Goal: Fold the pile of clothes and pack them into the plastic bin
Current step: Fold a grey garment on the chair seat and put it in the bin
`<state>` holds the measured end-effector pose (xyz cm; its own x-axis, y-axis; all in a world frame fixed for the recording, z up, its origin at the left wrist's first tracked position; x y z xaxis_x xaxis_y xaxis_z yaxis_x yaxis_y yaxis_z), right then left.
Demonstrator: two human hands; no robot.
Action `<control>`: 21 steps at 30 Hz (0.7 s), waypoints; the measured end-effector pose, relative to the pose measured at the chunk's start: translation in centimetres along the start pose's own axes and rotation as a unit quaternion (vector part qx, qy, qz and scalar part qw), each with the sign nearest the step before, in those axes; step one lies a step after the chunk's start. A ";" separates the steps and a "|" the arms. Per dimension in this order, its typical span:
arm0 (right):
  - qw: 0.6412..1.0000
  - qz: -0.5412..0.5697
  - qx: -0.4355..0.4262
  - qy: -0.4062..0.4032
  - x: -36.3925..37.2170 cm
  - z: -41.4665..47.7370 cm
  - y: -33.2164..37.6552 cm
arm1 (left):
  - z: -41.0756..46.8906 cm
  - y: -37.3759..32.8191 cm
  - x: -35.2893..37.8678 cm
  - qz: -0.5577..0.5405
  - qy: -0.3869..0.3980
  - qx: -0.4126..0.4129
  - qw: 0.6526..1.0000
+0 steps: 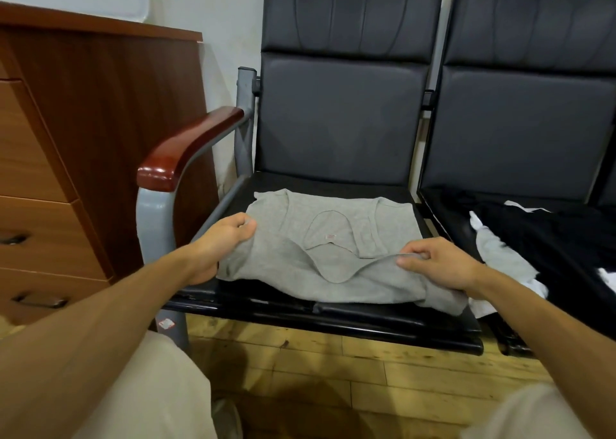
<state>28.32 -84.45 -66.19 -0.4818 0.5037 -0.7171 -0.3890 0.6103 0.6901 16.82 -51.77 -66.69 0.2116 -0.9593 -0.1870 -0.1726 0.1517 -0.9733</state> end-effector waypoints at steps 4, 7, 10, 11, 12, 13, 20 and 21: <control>0.993 0.023 0.023 0.110 0.0 -1.4 0.6 | -1.1 -0.3 0.0 -0.053 0.067 -0.023 0.996; 0.987 0.005 0.024 0.157 -0.1 -2.5 0.7 | -1.8 -0.4 0.0 -0.067 0.114 -0.026 0.991; 0.993 -0.018 0.016 0.117 -0.4 -2.5 0.6 | -1.6 -0.4 -0.3 -0.010 0.079 -0.006 0.997; 0.995 -0.033 0.011 0.096 -0.6 -2.4 0.7 | -1.4 -0.4 -0.3 0.007 0.060 0.005 0.998; 0.996 -0.049 0.010 0.070 -0.8 -2.1 0.8 | -1.1 -0.4 -0.4 0.021 0.039 0.016 0.999; 0.997 -0.066 0.012 0.039 -1.1 -1.7 1.0 | -0.8 -0.4 -0.4 0.032 0.015 0.026 0.999; 0.969 -0.225 0.048 -0.094 -3.8 3.3 2.5 | 3.3 -1.7 -1.8 0.075 -0.117 0.069 0.988; 0.961 -0.253 0.051 -0.101 -4.2 4.0 2.9 | 4.3 -1.8 -2.2 0.095 -0.125 0.067 0.985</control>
<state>32.36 -82.31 -61.55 -0.0851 0.2288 -0.9697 -0.4499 0.8596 0.2423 20.77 -48.88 -65.12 0.4207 -0.8247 -0.3780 -0.1070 0.3687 -0.9234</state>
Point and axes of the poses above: each hand's wrist, its own z-axis towards the middle knuckle, its own x-axis out of the palm, y = z × x, the point moved 3 cm from there along z, towards the middle knuckle, and after that the axes turned 5 degrees about y, right-handed, at the moved point
